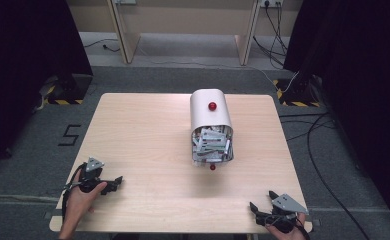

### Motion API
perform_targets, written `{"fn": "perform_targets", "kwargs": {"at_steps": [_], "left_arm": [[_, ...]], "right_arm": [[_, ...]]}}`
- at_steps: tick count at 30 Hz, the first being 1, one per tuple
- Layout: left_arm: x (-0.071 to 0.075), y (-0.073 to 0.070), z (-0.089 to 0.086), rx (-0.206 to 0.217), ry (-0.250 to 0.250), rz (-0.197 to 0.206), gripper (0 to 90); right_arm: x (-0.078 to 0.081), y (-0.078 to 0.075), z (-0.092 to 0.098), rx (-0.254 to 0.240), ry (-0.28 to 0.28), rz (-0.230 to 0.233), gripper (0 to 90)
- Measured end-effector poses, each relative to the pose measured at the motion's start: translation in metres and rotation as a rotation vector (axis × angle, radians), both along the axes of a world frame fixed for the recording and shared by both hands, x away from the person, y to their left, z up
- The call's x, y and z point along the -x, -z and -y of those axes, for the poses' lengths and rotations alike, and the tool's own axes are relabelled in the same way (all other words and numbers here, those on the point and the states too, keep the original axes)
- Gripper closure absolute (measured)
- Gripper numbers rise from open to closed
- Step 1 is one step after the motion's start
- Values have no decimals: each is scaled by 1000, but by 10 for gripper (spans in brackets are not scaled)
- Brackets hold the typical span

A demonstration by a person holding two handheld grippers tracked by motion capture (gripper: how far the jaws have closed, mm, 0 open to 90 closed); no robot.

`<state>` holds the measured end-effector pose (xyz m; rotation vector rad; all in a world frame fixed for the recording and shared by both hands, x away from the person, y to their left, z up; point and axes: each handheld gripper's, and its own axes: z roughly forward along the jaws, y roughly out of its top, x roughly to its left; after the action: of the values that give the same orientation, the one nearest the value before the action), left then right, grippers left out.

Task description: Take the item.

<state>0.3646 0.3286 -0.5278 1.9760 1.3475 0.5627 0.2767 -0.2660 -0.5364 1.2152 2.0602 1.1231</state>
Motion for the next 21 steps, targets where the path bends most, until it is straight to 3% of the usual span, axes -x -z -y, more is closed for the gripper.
{"fn": "perform_targets", "kwargs": {"at_steps": [11,21], "left_arm": [[0,0,0,0,0,0,0],[0,0,0,0,0,0,0]], "right_arm": [[0,0,0,4,-2,-2,169],[0,-7,2,0,14,-9,242]]}}
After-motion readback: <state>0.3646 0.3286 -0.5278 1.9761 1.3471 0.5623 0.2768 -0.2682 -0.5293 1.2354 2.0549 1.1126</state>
